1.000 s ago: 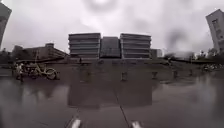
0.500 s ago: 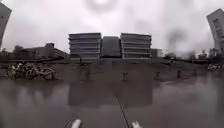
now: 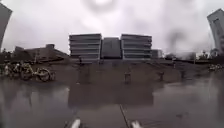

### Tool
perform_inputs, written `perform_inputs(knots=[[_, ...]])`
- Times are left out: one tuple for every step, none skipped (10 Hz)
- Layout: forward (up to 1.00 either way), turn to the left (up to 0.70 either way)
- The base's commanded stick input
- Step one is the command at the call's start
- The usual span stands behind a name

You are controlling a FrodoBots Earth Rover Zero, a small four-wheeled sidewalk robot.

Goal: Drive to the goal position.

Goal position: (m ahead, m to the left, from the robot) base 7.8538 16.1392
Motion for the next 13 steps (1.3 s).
perform_inputs(knots=[[0.70, 0.00], [0.70, 0.00], [0.70, 0.00], [0.70, -0.21], [0.70, -0.17], [0.70, 0.00], [0.70, 0.00], [0.70, 0.00], [0.70, 0.00], [0.70, 0.00], [0.70, 0.00], [0.70, 0.00], [0.70, 0.00]])
